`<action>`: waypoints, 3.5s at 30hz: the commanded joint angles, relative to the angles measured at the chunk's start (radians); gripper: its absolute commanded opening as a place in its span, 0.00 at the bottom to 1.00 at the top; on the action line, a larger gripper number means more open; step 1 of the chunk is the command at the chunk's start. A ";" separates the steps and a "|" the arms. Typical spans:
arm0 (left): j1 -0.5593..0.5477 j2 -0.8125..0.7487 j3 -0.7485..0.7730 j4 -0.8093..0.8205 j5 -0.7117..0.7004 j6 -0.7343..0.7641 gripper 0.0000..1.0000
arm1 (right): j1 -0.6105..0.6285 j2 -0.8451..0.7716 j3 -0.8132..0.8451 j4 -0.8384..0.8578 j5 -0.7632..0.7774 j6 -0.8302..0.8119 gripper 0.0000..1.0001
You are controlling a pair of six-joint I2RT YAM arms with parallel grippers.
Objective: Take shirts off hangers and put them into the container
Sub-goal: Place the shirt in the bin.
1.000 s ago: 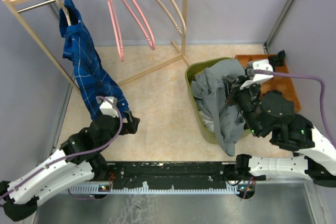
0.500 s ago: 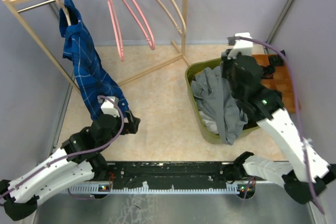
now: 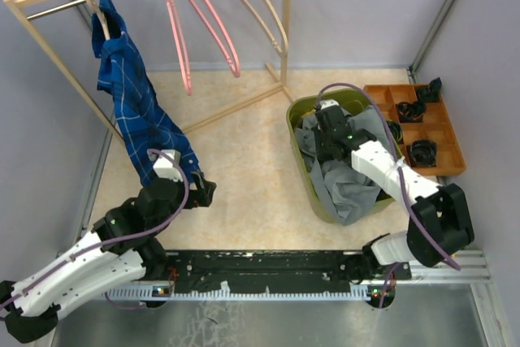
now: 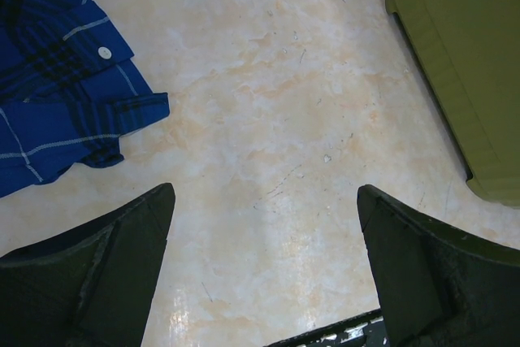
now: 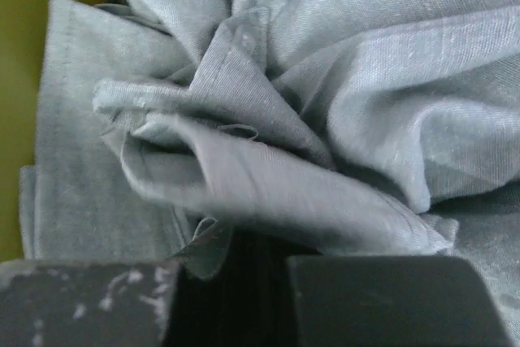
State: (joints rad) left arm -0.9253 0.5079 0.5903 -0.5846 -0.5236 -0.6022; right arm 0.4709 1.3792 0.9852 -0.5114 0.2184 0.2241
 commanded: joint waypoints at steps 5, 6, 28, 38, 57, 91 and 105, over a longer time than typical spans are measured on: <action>-0.006 0.012 0.017 0.004 0.000 0.002 0.99 | -0.008 -0.191 0.309 -0.224 -0.064 0.000 0.61; -0.006 0.011 0.016 0.003 -0.001 0.002 0.99 | -0.008 -0.221 0.336 -0.248 -0.071 -0.007 0.67; -0.008 0.042 0.022 0.002 0.016 0.007 0.99 | -0.007 -0.688 0.386 -0.910 -0.494 0.207 0.86; -0.007 0.031 0.020 0.014 0.028 0.013 0.99 | -0.007 -0.663 0.178 -0.836 -0.356 0.216 0.60; -0.008 0.022 0.023 -0.005 0.011 0.002 0.99 | -0.008 -0.467 -0.135 -0.109 -0.051 0.210 0.00; -0.009 0.033 0.023 0.013 0.042 0.008 0.99 | -0.008 -0.696 0.037 -0.210 -0.368 0.233 0.65; -0.009 0.152 0.191 -0.157 0.135 -0.105 0.99 | 0.088 -0.683 0.011 0.016 -0.498 0.261 0.71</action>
State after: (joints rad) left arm -0.9298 0.6106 0.7292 -0.6685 -0.4194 -0.6453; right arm 0.4904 0.6388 0.9024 -0.5186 -0.3153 0.5354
